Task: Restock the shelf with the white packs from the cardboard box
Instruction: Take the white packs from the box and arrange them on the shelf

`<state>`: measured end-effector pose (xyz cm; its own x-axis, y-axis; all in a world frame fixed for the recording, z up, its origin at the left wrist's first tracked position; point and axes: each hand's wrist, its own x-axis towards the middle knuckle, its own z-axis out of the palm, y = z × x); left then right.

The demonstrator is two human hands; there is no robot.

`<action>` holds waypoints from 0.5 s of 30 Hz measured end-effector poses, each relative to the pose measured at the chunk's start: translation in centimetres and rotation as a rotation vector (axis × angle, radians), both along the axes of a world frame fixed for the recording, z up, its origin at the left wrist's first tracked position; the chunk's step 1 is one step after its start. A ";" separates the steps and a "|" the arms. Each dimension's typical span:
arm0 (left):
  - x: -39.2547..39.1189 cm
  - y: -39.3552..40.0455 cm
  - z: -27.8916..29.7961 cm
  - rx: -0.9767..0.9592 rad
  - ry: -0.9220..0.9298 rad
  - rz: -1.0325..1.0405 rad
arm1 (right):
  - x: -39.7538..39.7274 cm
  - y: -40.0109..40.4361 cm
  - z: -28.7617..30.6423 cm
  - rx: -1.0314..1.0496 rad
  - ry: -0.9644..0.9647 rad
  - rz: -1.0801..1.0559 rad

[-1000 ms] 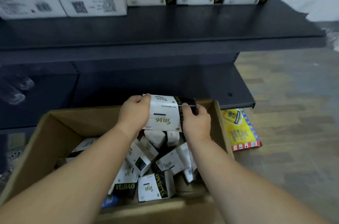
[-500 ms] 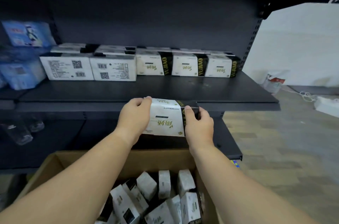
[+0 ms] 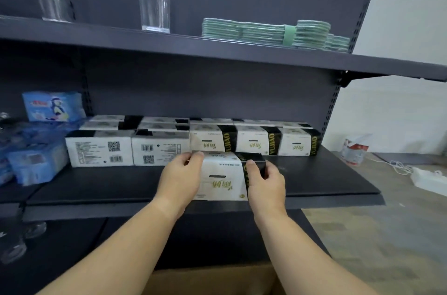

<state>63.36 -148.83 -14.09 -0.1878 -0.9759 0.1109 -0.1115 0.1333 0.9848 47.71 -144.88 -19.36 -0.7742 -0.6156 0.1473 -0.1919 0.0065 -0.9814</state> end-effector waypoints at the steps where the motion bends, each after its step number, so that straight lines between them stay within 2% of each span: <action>1: 0.1 -0.6 0.1 -0.004 -0.004 -0.007 | 0.0 -0.5 0.2 -0.009 -0.007 0.001; 8: -0.8 -3.5 0.1 -0.006 -0.030 0.010 | -0.4 -3.3 0.6 -0.023 -0.024 -0.027; 15: -2.9 -5.4 -0.4 0.027 -0.013 0.076 | -2.7 -6.0 -0.1 -0.037 -0.038 0.043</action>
<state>60.49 -154.22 -14.53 -0.1147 -0.9900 0.0820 -0.1325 0.0970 0.9864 45.00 -150.90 -19.42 -0.7528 -0.6428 0.1419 -0.1543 -0.0373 -0.9873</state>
